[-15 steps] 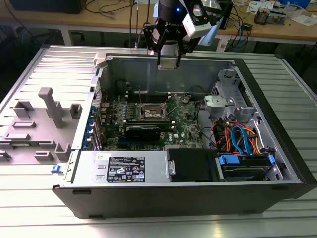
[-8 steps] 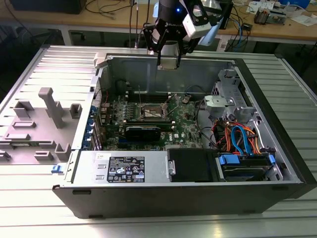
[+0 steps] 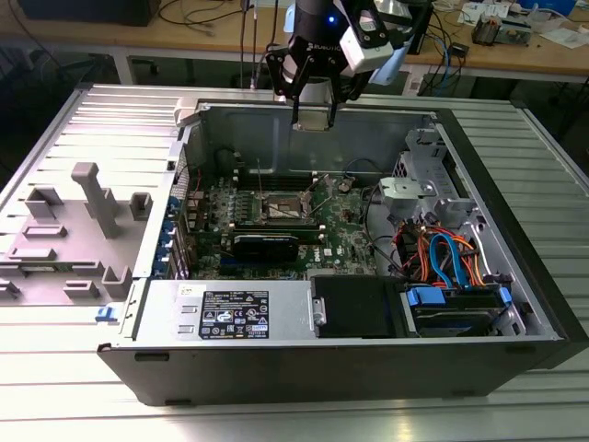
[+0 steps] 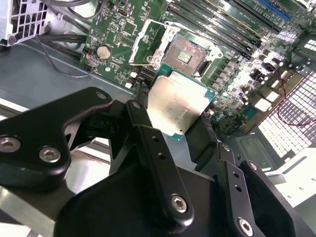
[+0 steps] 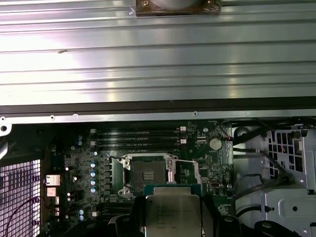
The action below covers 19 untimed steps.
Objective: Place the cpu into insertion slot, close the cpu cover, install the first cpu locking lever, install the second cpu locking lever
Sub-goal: 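Place the cpu into insertion slot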
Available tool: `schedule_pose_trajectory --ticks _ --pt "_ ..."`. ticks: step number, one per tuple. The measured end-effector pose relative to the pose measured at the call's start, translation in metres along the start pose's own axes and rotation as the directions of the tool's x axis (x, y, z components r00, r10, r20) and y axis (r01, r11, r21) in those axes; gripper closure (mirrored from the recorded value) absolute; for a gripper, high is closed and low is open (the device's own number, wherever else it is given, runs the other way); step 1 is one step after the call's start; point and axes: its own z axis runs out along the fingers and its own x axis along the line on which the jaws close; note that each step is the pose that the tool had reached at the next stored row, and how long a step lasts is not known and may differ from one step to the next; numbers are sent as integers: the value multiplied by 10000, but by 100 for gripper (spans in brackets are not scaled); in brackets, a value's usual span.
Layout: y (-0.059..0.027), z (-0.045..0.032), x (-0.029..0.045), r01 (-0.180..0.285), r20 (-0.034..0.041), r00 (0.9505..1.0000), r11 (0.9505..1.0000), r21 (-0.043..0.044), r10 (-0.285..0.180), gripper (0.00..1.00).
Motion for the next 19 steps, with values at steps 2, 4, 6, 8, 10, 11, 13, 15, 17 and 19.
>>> schedule_pose_trajectory --ticks 2,4,6,8,10,11,13,15,17,19 --pt "-6 1 0 0 2 10000 10000 22 0 45" --pt "-9 0 0 -1 1 10000 10000 28 1 45" --pt "-11 0 0 -1 1 10000 10000 32 1 45" --pt "-14 0 0 -1 2 10000 10000 40 1 45" --pt "-16 0 -1 -1 2 10000 10000 49 1 45" --pt "-18 0 -1 -1 2 10000 10000 58 1 45" --pt "-30 -1 -1 -2 2 10000 10000 81 2 45" --pt "-60 -1 -2 -1 3 10000 10000 82 1 45" --pt "-92 1 -3 8 3 10000 10000 82 -8 45" --pt "-117 6 6 27 6 10000 10000 84 -27 45"
